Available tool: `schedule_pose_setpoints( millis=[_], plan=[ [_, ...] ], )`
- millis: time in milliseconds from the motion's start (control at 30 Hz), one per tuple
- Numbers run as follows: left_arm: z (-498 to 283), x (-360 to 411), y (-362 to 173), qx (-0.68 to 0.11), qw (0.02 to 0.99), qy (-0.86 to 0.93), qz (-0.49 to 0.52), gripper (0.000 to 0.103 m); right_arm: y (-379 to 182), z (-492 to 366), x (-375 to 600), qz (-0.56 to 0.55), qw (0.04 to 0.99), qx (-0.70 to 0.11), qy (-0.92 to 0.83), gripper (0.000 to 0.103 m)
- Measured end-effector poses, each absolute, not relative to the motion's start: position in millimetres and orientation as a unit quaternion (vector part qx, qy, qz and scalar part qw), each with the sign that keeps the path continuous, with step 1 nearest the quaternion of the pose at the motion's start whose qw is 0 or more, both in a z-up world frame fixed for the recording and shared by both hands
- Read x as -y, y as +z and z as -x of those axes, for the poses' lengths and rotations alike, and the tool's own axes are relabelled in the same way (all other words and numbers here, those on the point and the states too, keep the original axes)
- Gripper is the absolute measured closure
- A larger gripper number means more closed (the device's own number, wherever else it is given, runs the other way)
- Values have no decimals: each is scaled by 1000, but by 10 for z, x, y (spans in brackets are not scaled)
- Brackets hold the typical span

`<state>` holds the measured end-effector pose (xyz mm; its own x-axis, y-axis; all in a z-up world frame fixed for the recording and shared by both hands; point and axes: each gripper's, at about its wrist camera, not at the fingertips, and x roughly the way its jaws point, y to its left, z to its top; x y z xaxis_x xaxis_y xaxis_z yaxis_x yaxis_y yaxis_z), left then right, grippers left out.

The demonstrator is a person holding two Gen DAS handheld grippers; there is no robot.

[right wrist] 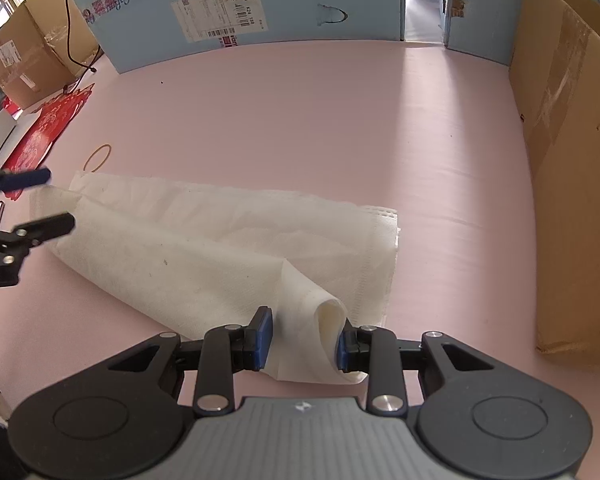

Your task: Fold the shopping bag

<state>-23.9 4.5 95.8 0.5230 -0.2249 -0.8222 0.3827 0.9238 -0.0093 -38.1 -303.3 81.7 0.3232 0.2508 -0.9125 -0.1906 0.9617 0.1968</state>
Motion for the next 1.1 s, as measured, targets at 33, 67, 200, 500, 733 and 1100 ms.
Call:
schedule_pose_setpoints(
  millis=[33,67,200,500,733,1100],
  plan=[
    [246,-127,936,-463,867,-165,-81,47,814,385,3048,-32,813,-565,135,70],
    [265,-223,904,-471,866,-153,-72,50,811,388,3061,-37,814,-564,135,70],
    [353,-384,899,-481,865,-124,-74,51,802,392,3097,-50,814,-563,133,70],
    [46,-140,1162,-401,829,-359,-152,15,792,388,3061,-33,812,-565,139,70],
    [-358,-205,877,-518,703,-475,-106,68,775,396,3087,-40,815,-561,138,70],
    [-319,-364,685,-558,698,-447,-42,83,797,400,3231,-87,810,-572,95,69]
  ],
)
